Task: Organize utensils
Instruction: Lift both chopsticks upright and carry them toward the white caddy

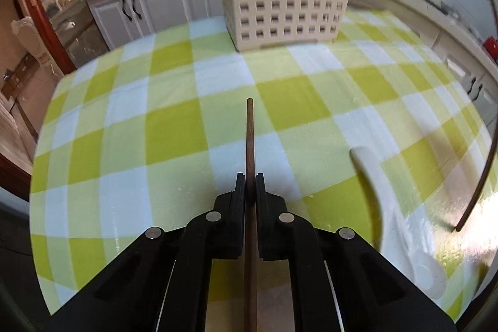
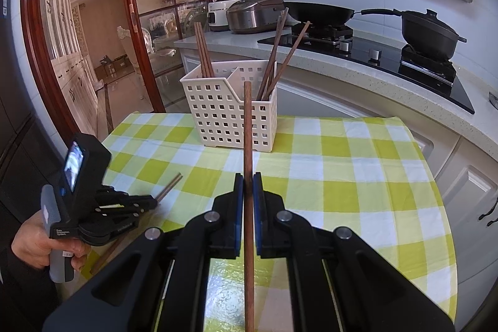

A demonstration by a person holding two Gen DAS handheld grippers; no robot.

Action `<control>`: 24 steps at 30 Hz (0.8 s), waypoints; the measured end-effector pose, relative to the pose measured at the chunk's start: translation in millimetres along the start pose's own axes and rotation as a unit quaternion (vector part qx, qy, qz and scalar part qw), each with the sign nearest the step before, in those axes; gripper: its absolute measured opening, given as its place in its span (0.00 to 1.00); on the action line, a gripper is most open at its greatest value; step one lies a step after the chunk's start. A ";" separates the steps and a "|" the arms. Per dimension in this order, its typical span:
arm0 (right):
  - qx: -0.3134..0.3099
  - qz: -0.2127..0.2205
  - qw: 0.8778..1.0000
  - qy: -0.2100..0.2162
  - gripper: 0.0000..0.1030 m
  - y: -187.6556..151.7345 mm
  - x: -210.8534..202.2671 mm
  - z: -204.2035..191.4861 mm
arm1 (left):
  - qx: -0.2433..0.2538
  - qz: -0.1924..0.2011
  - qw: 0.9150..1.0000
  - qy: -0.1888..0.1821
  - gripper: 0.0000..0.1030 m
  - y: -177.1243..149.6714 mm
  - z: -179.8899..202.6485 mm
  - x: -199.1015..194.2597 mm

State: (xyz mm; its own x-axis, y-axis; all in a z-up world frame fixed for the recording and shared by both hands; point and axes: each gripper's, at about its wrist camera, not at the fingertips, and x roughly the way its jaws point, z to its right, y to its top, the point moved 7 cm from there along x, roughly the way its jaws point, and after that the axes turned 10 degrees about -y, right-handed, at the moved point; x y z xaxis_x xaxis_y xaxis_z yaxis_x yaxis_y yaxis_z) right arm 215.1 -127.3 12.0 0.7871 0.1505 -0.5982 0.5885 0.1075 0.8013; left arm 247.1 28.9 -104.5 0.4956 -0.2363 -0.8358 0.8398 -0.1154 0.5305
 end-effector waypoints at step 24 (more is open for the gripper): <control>-0.001 0.016 1.000 0.001 0.06 7.2 -15.2 -1.2 | 0.004 0.196 0.980 -0.032 0.05 11.8 35.7 -154.9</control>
State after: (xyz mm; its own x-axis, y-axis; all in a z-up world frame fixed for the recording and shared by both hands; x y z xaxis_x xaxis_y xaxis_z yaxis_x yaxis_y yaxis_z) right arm 207.1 -127.6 26.9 0.8050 0.1554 -0.5725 0.5628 0.1053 0.8199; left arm 172.3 29.7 36.2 0.7646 -0.3238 -0.5572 0.5860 -0.0105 0.8102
